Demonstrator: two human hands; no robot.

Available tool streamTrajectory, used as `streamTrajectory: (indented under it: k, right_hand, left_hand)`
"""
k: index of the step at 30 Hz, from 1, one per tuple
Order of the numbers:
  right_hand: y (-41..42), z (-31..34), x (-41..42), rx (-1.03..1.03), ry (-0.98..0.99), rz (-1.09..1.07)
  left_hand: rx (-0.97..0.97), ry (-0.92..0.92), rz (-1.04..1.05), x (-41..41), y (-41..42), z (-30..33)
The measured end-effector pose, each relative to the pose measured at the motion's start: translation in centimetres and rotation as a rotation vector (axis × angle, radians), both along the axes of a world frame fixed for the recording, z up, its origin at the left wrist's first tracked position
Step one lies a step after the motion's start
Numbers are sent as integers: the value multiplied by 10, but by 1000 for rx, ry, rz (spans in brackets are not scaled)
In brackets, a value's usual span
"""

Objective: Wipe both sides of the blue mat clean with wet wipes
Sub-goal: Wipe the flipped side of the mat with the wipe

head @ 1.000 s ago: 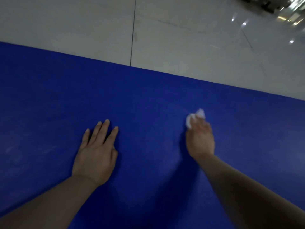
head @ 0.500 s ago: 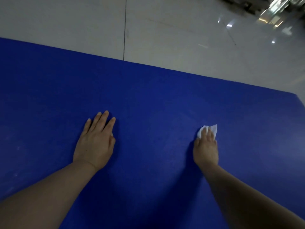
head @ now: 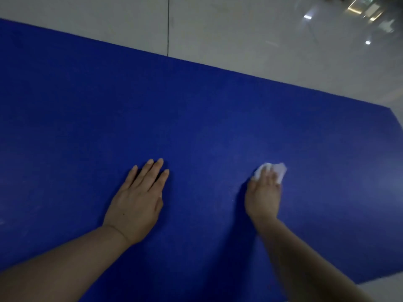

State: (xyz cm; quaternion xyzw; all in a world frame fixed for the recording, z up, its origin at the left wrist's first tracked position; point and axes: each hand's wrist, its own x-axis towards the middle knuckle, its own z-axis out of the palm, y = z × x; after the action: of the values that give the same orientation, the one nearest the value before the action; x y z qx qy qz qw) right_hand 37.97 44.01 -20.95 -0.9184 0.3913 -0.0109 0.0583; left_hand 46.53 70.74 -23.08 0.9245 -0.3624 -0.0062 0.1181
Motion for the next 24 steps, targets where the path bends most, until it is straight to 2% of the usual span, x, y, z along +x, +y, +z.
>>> streamTrajectory:
  k: [2,3,4,5,6,8,11,12,13,15,16,18,20,22,24]
  right_hand:
    - [57,-1,1,-82,44,340]
    - [80,0,-5,-27,44,578]
    - [90,0,-13,45,47,722]
    - [87,8,-18,107,22,750]
    - [71,12,-24,169,9,682]
    - [23,9,-41,203,-37,395]
    - [-29,3,-51,52,3,-73]
    - [-18,2,-45,20,-29,-78]
    - [3,0,-40,-26,5,26]
    - [63,-4,-37,-15,-30,345]
    - [89,-6,-43,55,-13,501]
    - [107,1,-50,109,11,703]
    - [77,-1,-52,78,0,603]
    - [25,-2,-53,8,-43,300]
    - [-7,5,-51,-48,7,-62]
  left_hand:
    - [1,-11,-8,-1,0,0]
    - [1,-16,-5,-1,1,1]
    - [-2,-17,3,0,1,2]
    - [-9,-13,13,0,2,4]
    - [-15,-7,20,-1,3,5]
    - [-25,1,29,-8,9,7]
    - [-36,9,25,-32,22,6]
    - [-39,11,19,-39,26,6]
    - [-40,15,11,-44,28,5]
    - [-37,17,14,-48,30,5]
    - [-33,20,28,-48,30,5]
    - [-21,36,49,-50,32,5]
    - [-12,51,59,-52,35,5]
    - [0,53,60,-54,38,3]
    - [12,53,56,-53,38,2]
